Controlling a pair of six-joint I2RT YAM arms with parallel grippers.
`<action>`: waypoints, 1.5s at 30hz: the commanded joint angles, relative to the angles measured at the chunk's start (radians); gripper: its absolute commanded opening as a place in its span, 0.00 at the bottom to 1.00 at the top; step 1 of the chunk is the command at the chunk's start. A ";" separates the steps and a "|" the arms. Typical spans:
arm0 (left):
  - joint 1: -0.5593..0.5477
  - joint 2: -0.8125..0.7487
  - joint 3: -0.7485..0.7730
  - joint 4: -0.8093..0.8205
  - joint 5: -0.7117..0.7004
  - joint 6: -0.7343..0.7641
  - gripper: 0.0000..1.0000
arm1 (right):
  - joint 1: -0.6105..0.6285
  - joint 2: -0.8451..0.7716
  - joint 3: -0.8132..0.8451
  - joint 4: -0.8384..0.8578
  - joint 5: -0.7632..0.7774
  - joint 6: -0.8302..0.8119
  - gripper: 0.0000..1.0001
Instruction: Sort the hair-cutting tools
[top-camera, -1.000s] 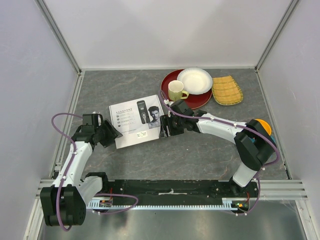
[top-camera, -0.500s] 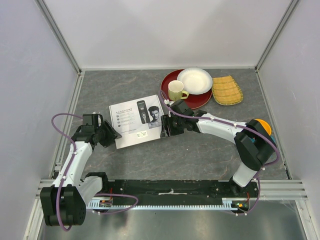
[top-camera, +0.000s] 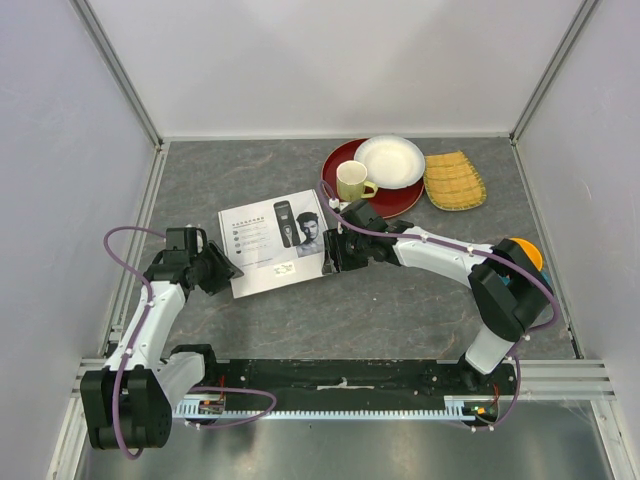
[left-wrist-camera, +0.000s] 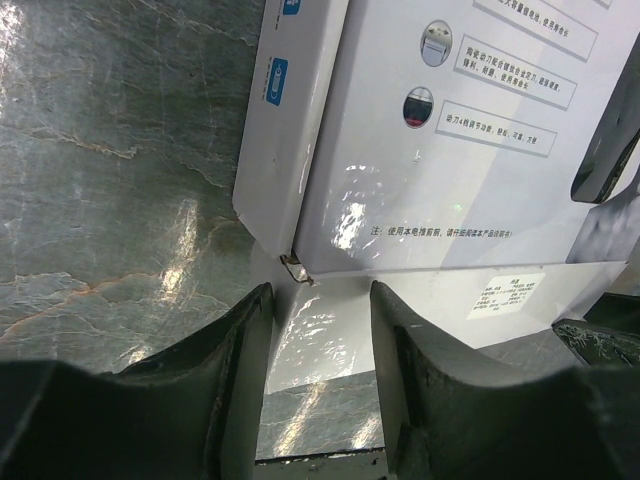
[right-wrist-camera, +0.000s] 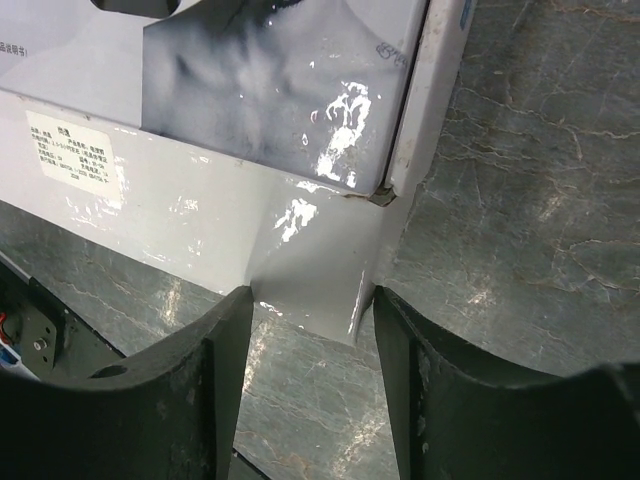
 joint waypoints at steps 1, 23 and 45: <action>-0.006 -0.002 0.017 0.013 -0.001 -0.009 0.50 | 0.007 0.003 0.022 0.031 0.017 -0.001 0.59; -0.006 -0.001 0.017 0.013 -0.008 -0.009 0.49 | 0.007 0.035 -0.002 0.097 0.028 -0.008 0.54; -0.021 -0.027 0.037 -0.021 -0.035 -0.007 0.49 | 0.007 0.073 -0.009 0.134 0.036 -0.011 0.56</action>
